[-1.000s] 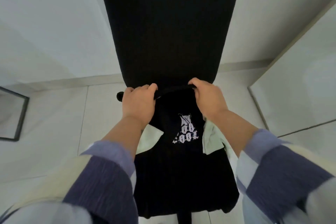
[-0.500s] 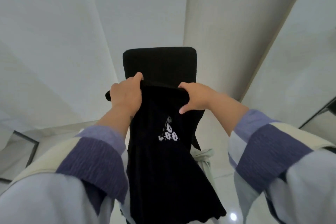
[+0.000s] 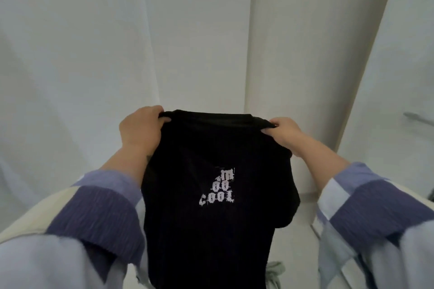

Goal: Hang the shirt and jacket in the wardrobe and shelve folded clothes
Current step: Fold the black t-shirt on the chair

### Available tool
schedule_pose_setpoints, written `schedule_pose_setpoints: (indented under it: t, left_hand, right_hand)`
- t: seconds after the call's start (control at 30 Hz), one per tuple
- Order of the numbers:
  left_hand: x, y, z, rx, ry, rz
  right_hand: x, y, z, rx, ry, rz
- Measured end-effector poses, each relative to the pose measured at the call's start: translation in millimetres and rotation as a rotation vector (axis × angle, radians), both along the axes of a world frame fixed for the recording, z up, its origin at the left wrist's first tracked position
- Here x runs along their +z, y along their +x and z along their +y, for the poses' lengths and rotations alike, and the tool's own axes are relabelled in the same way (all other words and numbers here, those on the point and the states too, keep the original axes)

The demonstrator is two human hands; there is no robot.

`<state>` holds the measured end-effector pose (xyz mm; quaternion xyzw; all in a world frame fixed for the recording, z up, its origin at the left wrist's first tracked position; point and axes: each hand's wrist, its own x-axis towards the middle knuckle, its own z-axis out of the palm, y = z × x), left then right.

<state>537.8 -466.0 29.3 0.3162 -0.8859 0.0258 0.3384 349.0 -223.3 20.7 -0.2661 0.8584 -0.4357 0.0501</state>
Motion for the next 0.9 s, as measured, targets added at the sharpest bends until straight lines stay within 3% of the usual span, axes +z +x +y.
schedule_pose_setpoints:
  t: [0.1,0.27,0.37,0.53,0.67,0.77,0.9]
  left_hand:
    - [13.8,7.2,-7.4,0.009,0.004,-0.026]
    - [28.6,14.5,-2.4,0.237,-0.038,-0.139]
    - [32.2,12.7,-0.5,0.250,0.116,-0.118]
    - [32.1,0.3,-4.9,0.029,0.649,0.235]
    - [35.2,1.2,-2.6,-0.099,0.598,0.238]
    - [42.3,2.1,2.0,-0.275,0.789,0.292]
    - [53.7,0.0,19.8,-0.569,1.331,0.779]
  right_hand:
    - [32.0,5.1,5.3,0.090,-0.045,-0.123]
    - [65.7,9.6,2.3,0.105,-0.055,-0.219]
    - [76.9,13.5,-3.8,0.119,-0.058,-0.158]
    - [79.8,15.5,-12.2,0.122,-0.052,-0.006]
    - [74.6,5.9,-9.8,0.053,-0.042,0.117]
    - [69.2,-5.8,-4.6,-0.030,-0.004,0.222]
    - [67.3,-12.4,-6.6,-0.184,0.018,0.324]
